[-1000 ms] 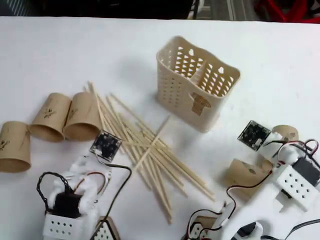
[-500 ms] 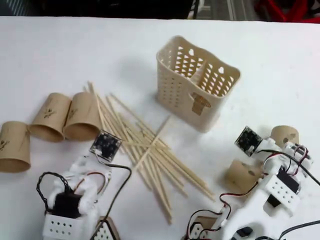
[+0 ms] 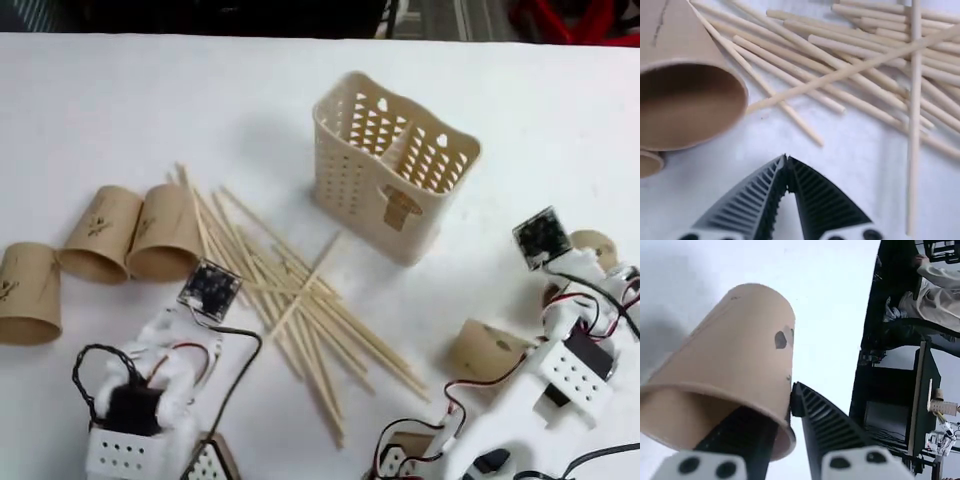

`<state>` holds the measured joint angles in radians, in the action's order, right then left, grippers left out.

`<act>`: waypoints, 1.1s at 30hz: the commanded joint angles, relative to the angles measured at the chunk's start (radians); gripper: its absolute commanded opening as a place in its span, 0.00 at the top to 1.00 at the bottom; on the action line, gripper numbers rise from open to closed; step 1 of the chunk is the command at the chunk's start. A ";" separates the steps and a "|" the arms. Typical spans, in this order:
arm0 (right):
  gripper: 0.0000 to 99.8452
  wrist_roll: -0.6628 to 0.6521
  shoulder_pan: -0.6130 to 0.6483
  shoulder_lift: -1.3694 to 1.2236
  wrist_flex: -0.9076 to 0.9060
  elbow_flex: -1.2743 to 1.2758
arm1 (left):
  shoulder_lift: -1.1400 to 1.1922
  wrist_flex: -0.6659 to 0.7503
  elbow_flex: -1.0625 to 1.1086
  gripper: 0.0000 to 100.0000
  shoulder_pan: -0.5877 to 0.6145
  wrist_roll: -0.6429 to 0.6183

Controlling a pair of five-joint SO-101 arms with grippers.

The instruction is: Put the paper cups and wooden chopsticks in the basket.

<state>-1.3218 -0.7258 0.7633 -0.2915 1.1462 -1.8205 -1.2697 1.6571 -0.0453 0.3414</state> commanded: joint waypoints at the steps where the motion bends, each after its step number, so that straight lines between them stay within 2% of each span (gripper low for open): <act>1: 0.98 0.063 0.008 0.022 0.015 -0.083 | -0.002 0.132 -0.054 0.98 0.076 0.002; 5: 0.98 0.063 0.007 0.022 0.015 -0.084 | -0.002 0.198 -0.126 0.98 0.084 0.009; 12: 0.98 0.061 0.007 0.022 0.015 -0.081 | 0.001 0.043 -0.512 0.98 0.113 0.235; 17: 0.98 0.057 0.007 0.016 0.015 -0.078 | 0.007 -0.032 -0.721 0.98 0.346 0.313; 22: 0.98 0.057 0.007 0.013 0.015 -0.077 | 0.173 -0.110 -0.830 0.98 0.521 0.516; 28: 0.98 0.055 0.005 0.015 0.015 -0.060 | 0.437 -0.127 -0.910 0.97 0.702 0.740; 30: 0.98 0.055 0.005 0.013 0.015 -0.055 | 0.498 -0.127 -0.908 0.93 0.754 0.841; 33: 0.98 0.055 0.005 0.013 0.015 -0.055 | 0.562 -0.118 -0.887 0.80 0.854 0.970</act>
<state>-1.2712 -0.7258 0.7633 -0.2915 1.1139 -1.3602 -1.3940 0.7933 0.6928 1.1515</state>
